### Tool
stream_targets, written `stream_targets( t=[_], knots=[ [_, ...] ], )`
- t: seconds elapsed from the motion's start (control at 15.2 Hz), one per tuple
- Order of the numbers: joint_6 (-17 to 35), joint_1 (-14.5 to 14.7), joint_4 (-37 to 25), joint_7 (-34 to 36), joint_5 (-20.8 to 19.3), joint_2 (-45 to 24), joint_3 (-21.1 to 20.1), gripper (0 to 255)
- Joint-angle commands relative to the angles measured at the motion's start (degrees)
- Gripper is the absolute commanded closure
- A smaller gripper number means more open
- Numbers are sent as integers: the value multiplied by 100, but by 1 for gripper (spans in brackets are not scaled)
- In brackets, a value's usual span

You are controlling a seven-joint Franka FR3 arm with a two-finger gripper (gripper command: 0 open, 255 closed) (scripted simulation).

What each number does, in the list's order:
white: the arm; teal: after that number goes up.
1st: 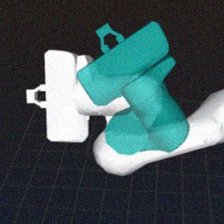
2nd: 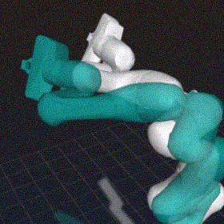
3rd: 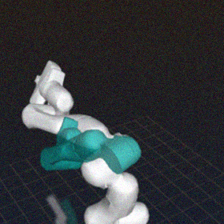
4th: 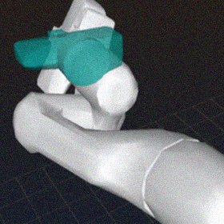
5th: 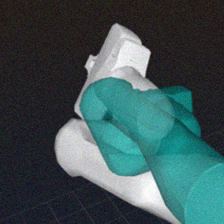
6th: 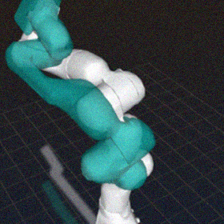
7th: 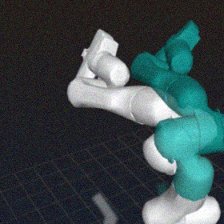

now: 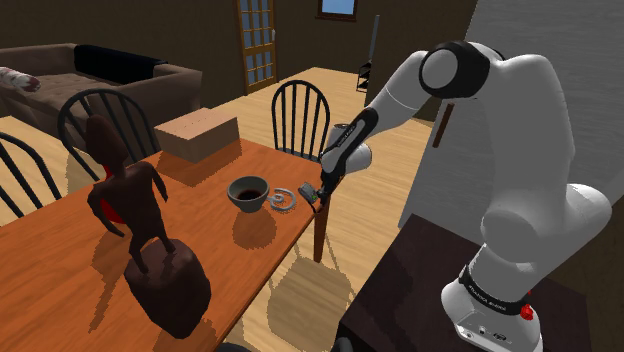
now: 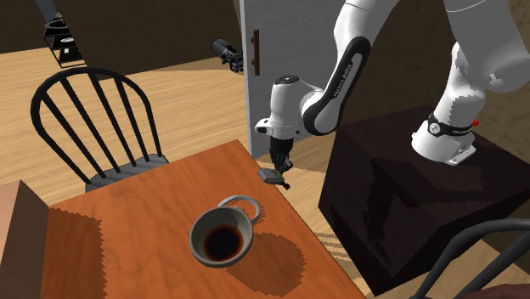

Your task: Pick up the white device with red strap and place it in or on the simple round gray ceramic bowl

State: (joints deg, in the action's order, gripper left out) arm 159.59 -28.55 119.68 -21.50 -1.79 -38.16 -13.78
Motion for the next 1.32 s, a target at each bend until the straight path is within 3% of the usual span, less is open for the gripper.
stream_targets(
  t=[0.0, 1.25],
  knots=[
    [-103, -23, 57, 6, 26, 160, -38, 255],
    [-1158, -302, 315, -79, 345, 1485, -376, 255]
  ],
)
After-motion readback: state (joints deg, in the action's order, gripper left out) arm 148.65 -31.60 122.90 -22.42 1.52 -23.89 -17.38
